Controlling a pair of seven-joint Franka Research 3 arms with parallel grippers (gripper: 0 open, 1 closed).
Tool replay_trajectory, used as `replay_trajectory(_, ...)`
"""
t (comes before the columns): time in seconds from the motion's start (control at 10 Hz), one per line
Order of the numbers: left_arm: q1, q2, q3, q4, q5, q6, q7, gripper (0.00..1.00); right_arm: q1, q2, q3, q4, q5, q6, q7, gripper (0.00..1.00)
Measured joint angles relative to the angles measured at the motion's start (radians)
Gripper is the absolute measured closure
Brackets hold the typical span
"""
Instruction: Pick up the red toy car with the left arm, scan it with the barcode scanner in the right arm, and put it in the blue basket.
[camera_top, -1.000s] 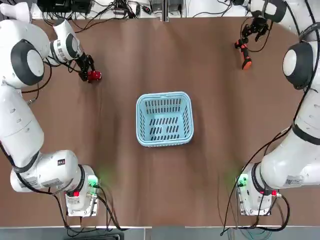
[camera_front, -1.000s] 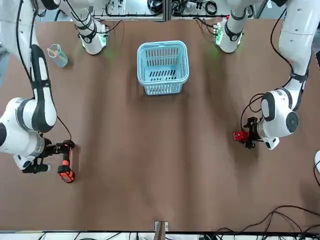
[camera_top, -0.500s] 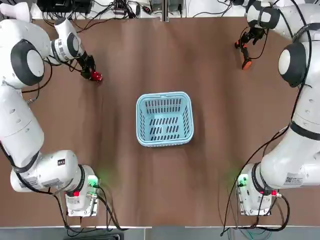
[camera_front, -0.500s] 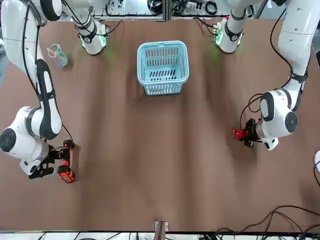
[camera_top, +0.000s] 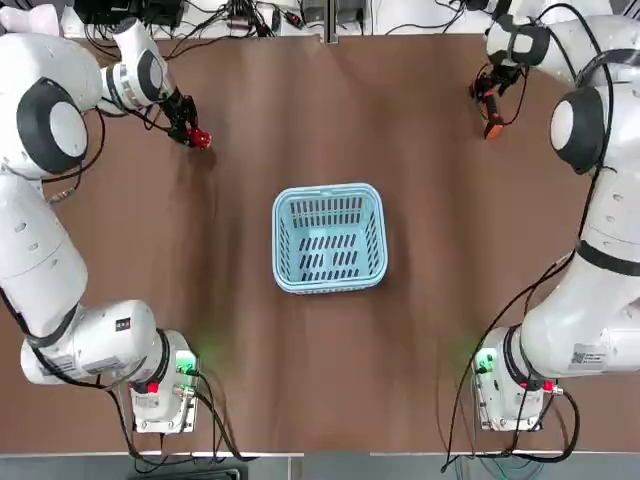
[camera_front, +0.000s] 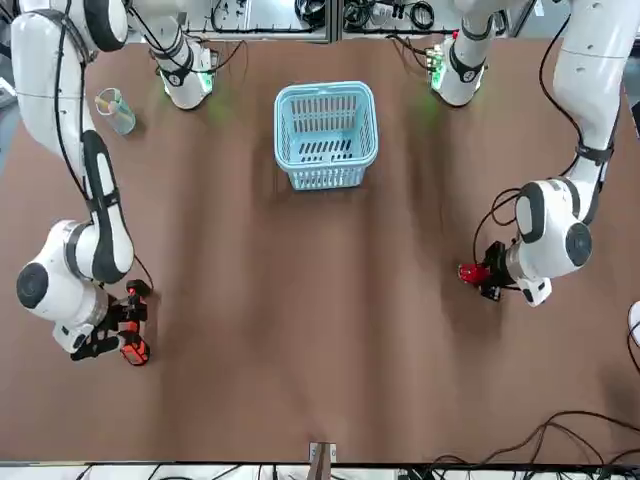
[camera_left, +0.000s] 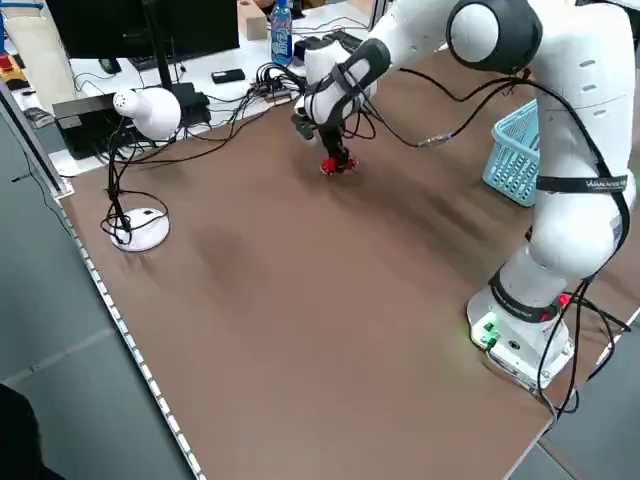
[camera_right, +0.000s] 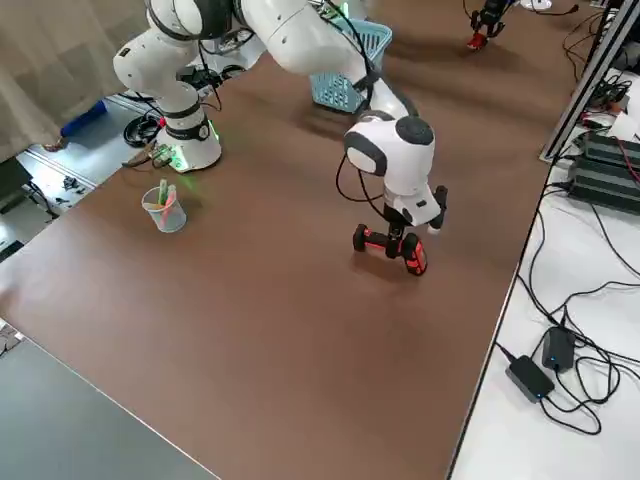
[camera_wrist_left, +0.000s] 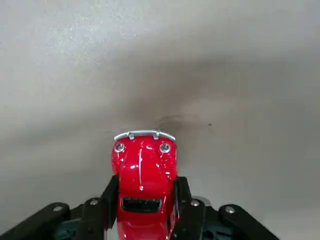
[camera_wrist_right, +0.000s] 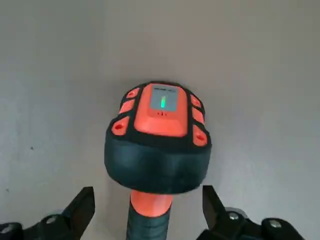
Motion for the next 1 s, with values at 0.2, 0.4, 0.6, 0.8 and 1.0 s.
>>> replay_trajectory(0.2,0.005,-0.007,-0.02,0.041,-0.045,-0.039,0.0,0.51,0.0,0.005,0.0,0.0,0.011,0.004,-0.011,0.15)
replay_trajectory(0.4,0.009,-0.017,-0.023,0.084,-0.098,-0.084,-0.001,0.51,0.0,0.006,0.0,0.0,0.014,0.005,-0.013,0.38)
replay_trajectory(0.6,0.025,-0.023,-0.023,0.134,-0.154,-0.172,-0.001,0.51,0.0,0.006,0.0,0.0,0.018,0.005,-0.013,0.57)
replay_trajectory(0.8,0.035,-0.023,-0.023,0.145,-0.187,-0.191,-0.002,0.51,0.0,0.007,0.0,0.0,0.021,0.004,-0.014,0.63)
replay_trajectory(1.0,0.036,-0.023,-0.032,0.147,-0.225,-0.191,0.003,0.51,0.0,0.007,0.0,0.0,0.021,0.003,-0.014,0.63)
